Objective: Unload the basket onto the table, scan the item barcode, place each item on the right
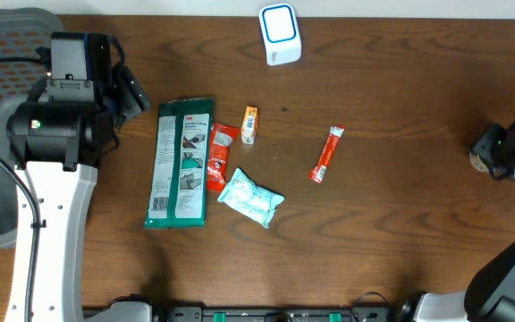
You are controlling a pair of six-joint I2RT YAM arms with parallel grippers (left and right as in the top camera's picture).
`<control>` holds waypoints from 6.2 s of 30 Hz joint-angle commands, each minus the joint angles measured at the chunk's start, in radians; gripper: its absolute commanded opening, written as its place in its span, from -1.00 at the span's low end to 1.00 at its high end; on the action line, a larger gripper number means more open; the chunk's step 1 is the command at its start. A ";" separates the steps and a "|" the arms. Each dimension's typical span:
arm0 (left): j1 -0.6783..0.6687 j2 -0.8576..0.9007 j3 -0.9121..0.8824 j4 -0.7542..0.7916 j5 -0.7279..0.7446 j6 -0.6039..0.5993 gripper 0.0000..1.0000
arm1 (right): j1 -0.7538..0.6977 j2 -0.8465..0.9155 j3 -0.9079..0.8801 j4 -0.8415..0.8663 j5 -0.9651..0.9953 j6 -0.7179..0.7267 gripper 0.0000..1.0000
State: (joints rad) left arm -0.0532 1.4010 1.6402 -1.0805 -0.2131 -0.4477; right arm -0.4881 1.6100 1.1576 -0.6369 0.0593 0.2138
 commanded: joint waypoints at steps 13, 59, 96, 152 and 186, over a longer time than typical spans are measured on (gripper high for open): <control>0.004 0.003 0.016 -0.003 -0.013 0.002 0.73 | -0.023 -0.008 -0.196 0.256 -0.075 0.045 -0.94; 0.004 0.003 0.016 -0.003 -0.013 0.002 0.74 | 0.439 -0.128 0.022 -0.180 -0.253 0.014 0.99; 0.004 0.003 0.016 -0.003 -0.013 0.002 0.73 | 0.789 0.227 0.021 0.109 -0.131 0.170 -0.30; 0.004 0.003 0.016 -0.003 -0.013 0.002 0.73 | 0.749 0.245 0.010 0.131 0.010 -0.027 0.19; 0.004 0.003 0.016 -0.003 -0.013 0.002 0.73 | 0.739 0.129 0.177 -0.486 -0.102 -0.184 -0.07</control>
State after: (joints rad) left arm -0.0532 1.4010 1.6402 -1.0805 -0.2131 -0.4477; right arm 0.2607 1.7531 1.3281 -1.0809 0.0475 0.1204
